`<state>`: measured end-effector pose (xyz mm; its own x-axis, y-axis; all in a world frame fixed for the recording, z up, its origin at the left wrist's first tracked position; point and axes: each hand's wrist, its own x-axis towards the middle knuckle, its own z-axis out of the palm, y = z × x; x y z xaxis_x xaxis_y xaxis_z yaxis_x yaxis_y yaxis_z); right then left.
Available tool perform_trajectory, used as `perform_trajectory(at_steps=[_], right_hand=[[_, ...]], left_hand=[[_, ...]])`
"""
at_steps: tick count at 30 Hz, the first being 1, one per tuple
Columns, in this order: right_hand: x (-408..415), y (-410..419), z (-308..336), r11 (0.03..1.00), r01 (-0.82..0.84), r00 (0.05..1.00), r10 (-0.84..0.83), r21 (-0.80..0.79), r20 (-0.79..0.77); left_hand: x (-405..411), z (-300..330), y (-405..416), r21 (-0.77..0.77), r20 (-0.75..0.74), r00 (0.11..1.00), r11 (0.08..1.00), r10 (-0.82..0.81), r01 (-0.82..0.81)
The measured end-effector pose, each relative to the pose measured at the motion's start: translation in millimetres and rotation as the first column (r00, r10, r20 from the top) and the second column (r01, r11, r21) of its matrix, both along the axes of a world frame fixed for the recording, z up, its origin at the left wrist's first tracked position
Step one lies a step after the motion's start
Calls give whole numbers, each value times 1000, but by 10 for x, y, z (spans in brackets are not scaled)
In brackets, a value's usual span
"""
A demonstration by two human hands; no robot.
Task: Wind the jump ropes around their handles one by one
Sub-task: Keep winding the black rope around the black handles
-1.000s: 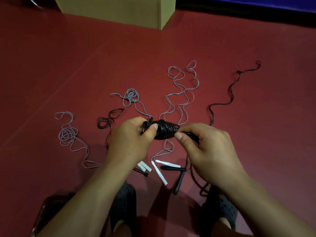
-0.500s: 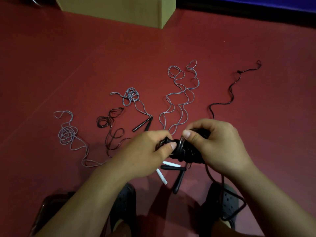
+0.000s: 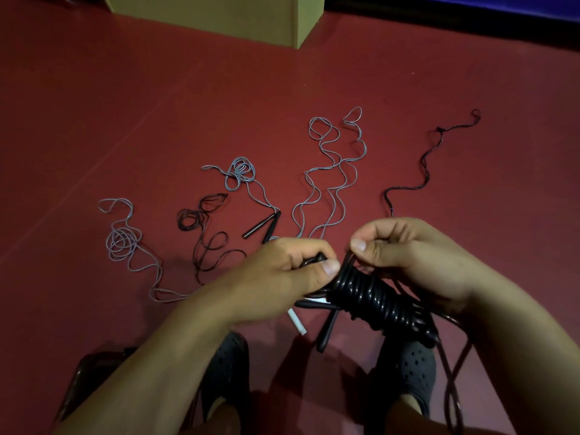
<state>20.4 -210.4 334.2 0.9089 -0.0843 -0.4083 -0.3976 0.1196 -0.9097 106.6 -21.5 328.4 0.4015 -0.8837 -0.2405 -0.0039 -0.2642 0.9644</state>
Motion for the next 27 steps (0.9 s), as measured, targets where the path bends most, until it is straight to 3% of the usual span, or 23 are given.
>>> perform_trajectory(at_steps=[6, 12, 13, 15, 17, 21, 27], right_hand=[[-33, -77, -71, 971, -140, 989, 128, 191, 74], [88, 103, -132, 958, 15, 977, -75, 288, 200], [96, 129, -147, 974, 49, 967, -102, 223, 235], [76, 171, -176, 989, 94, 958, -59, -110, 281], [61, 224, -237, 934, 73, 967, 19, -349, 252], [83, 300, -313, 960, 114, 985, -76, -255, 154], [101, 404, -280, 981, -86, 985, 110, -174, 134]], left_hand=[[27, 18, 18, -127, -227, 973, 992, -50, 21], [55, 8, -5, -238, -496, 867, 954, 43, -183], [61, 5, -11, -224, -503, 861, 950, 78, -217], [55, 14, -33, -158, -489, 857, 950, 162, -270], [38, 32, -60, -106, -456, 859, 943, 235, -314], [16, 36, -123, -33, -395, 830, 897, 394, -441], [41, -36, -173, 43, -255, 795, 827, 551, -560]])
